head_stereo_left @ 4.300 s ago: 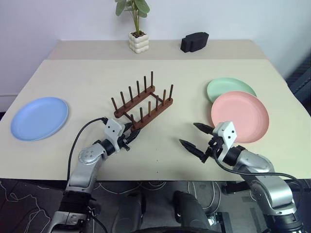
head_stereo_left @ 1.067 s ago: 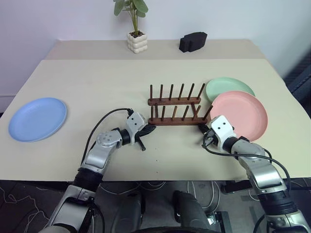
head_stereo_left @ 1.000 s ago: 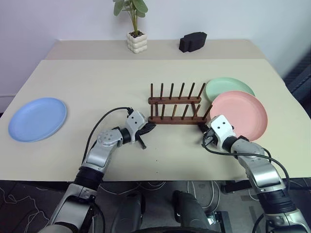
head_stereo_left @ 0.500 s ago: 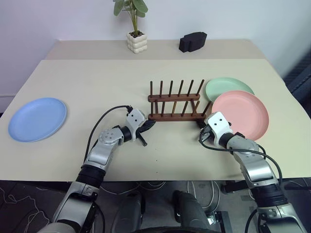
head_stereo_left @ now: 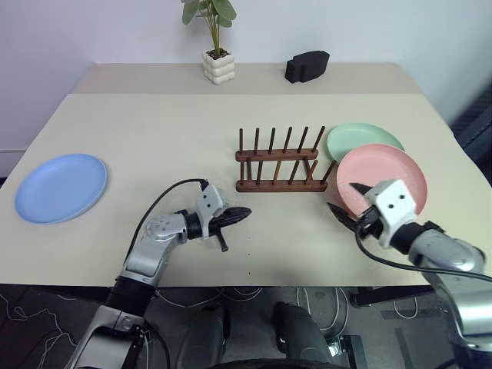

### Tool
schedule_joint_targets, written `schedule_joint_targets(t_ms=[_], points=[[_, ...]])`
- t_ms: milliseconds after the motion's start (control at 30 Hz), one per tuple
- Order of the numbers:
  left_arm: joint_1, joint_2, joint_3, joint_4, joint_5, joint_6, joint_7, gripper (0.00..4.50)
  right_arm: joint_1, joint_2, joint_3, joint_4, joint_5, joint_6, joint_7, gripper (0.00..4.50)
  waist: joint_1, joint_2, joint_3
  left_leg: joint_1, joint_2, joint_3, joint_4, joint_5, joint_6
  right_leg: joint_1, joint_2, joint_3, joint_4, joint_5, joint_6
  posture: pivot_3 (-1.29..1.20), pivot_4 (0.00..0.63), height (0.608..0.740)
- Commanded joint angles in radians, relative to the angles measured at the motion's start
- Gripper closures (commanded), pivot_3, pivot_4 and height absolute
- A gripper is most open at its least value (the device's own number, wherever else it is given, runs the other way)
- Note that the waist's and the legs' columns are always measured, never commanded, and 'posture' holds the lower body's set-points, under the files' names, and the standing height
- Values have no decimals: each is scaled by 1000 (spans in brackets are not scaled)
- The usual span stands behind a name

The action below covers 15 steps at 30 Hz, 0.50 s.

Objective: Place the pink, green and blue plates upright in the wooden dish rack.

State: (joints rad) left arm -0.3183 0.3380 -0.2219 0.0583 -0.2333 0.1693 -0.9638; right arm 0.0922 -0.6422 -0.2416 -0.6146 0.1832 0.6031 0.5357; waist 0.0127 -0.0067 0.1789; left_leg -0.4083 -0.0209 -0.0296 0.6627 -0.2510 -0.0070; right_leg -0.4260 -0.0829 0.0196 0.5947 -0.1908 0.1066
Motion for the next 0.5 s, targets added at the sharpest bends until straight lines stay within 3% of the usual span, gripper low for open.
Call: schedule_joint_targets(t_ms=[33, 433, 500], points=[[0, -16, -40, -73, -47, 34, -52, 4500, 33, -21, -4, -24, -51, 21, -38, 33, 0, 0, 0, 0, 0, 0, 0, 0, 0, 0, 0, 0, 0, 0, 0, 0, 150, 736], [-7, -25, -53, -40, -51, -1, -102, 4500, -24, 44, 153, 191, -183, -53, -150, 33, -3, 0, 0, 0, 0, 0, 0, 0, 0, -1, 1, 0, 0, -1, 1, 0, 150, 736], [-1, -26, -48, -37, -48, -18, -94, 4500, -42, 43, 167, 234, -212, -76, -167, 535, -2, 0, 0, 0, 0, 0, 0, 0, 0, -1, 1, 0, 0, -1, 1, 0, 150, 736]])
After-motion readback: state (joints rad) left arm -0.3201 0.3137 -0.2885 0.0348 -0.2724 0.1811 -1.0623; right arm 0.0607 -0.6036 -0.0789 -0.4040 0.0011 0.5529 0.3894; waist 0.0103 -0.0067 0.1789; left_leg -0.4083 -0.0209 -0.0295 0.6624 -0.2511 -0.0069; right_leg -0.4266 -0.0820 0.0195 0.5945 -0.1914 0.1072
